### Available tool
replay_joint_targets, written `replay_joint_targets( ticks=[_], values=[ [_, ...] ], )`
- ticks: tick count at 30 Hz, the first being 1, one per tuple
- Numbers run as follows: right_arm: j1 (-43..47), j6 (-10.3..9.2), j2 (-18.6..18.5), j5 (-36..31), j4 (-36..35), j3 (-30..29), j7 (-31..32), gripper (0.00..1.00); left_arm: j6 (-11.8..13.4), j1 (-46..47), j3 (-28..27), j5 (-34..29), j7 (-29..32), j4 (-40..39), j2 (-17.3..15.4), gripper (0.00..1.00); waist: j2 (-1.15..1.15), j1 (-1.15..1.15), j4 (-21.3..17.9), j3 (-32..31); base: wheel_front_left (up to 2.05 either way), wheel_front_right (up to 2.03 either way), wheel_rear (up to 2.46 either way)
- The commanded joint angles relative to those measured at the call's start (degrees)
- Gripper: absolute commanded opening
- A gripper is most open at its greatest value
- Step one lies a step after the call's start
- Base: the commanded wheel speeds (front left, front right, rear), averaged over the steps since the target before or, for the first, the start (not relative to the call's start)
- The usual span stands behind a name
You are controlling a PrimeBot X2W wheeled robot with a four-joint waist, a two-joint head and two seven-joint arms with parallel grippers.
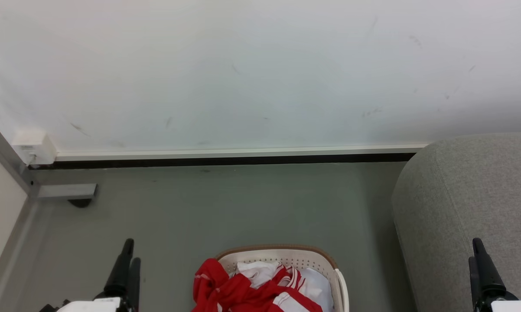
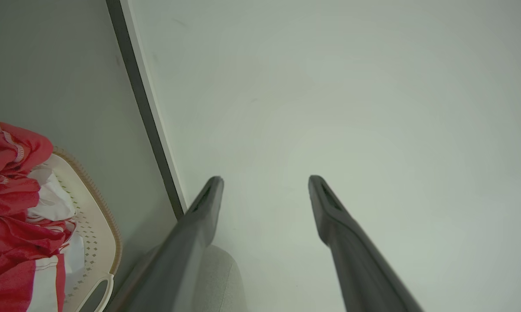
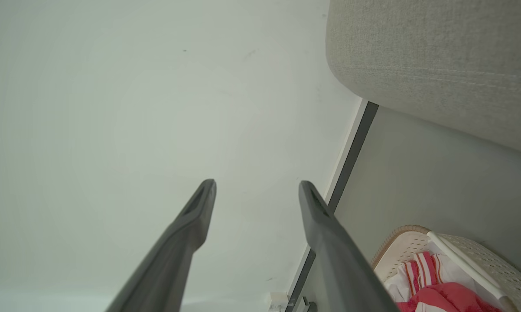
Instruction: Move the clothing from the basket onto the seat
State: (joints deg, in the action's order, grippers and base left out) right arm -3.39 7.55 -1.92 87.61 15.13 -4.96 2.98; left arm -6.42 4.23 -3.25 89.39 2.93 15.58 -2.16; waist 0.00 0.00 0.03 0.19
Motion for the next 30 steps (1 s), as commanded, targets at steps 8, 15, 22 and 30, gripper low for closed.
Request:
replay_joint_targets(
  ticks=[8,15,22,30],
  values=[
    [-0.06,-0.02,-0.67,-11.0,-2.17,0.1,-2.38,1.0,2.31,1.39,1.89,-8.54,-2.37,-2.2,-0.41,1.0,0.0,0.0,0.1,0.07,0.0,0.0,0.0],
    [0.51,-0.03,-0.73,-20.41,-3.02,0.15,-4.01,1.0,4.49,1.24,4.07,-15.87,-3.97,-2.84,-0.46,1.0,0.0,0.0,0.22,0.04,0.0,0.0,0.0],
    [1.16,-0.03,-0.79,-29.14,-3.84,0.0,-5.54,1.0,6.23,1.46,6.04,-24.85,-5.49,-2.98,-0.52,1.0,0.0,0.0,0.32,0.04,0.0,0.0,0.0],
    [1.66,-0.04,-0.85,-37.97,-4.38,0.13,-7.17,1.0,7.49,1.15,6.95,-34.08,-7.09,-4.04,-0.57,1.0,0.0,0.0,0.29,-0.07,0.0,0.0,0.0]
  ],
)
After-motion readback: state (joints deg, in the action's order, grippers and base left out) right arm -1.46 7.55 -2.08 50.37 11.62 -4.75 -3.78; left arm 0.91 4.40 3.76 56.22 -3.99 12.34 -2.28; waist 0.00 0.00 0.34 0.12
